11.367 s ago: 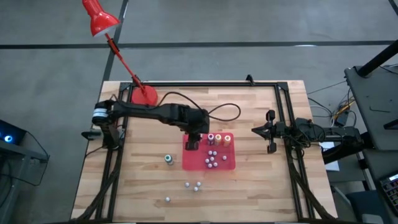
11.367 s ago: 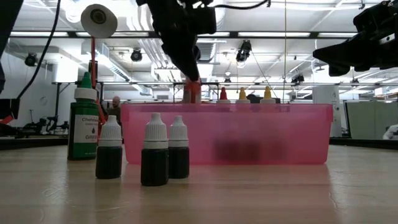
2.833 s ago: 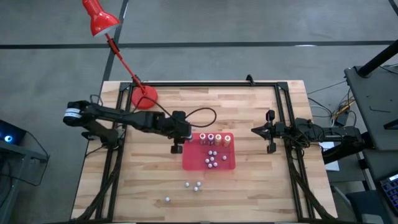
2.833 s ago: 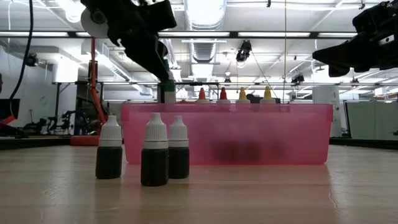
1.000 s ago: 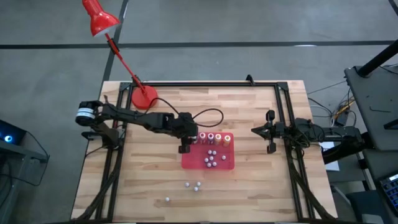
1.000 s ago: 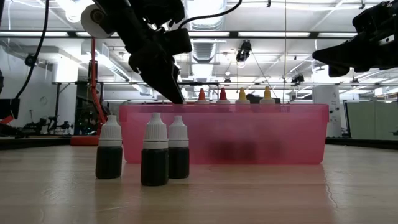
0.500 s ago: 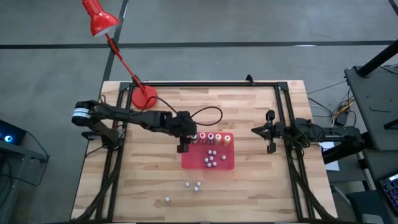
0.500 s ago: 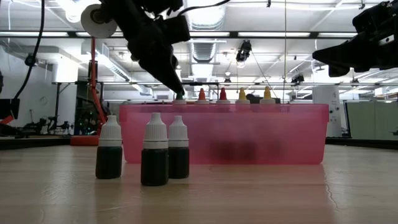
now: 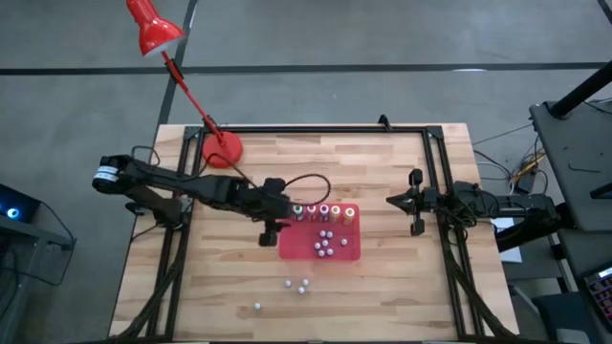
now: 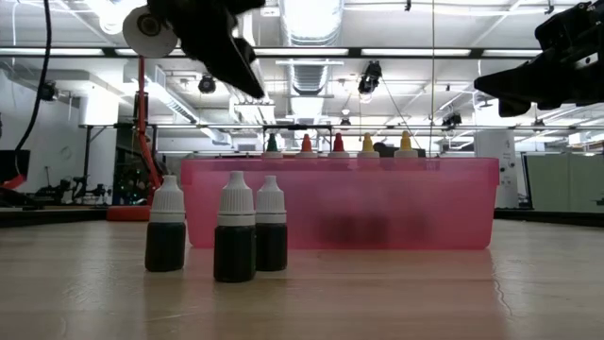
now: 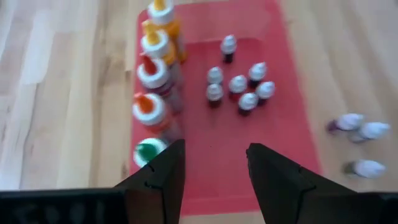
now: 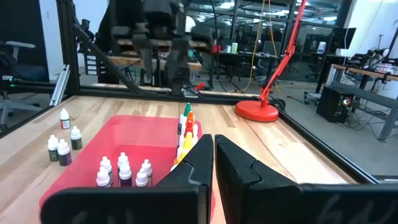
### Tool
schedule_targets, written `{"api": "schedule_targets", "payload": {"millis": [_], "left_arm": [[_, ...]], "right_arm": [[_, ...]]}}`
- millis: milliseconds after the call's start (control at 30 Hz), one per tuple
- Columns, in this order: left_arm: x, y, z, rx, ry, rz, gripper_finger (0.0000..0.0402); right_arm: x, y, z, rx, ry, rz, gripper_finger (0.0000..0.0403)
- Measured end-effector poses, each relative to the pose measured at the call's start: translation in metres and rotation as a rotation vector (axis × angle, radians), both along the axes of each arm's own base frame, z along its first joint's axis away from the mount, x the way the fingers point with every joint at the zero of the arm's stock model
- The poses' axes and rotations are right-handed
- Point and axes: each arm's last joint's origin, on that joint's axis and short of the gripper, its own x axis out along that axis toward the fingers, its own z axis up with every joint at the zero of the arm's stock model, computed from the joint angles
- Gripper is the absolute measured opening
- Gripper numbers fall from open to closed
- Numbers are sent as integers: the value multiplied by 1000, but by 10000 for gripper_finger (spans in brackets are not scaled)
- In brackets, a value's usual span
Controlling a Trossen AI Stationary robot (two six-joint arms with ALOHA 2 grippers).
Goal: Pick & Place food coloring
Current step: Put the left small green food coloring bottle into the container
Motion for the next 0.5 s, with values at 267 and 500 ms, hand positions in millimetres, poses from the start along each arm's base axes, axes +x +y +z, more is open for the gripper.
{"api": "schedule_targets", "payload": {"millis": [267, 500], "left_arm": [[-26, -25, 10, -10, 56, -84, 145], [-39, -50, 6, 8, 74, -198, 145]], "right_arm": [[0, 0, 0, 0, 0, 1, 9], [0, 0, 0, 0, 0, 1, 9]]}}
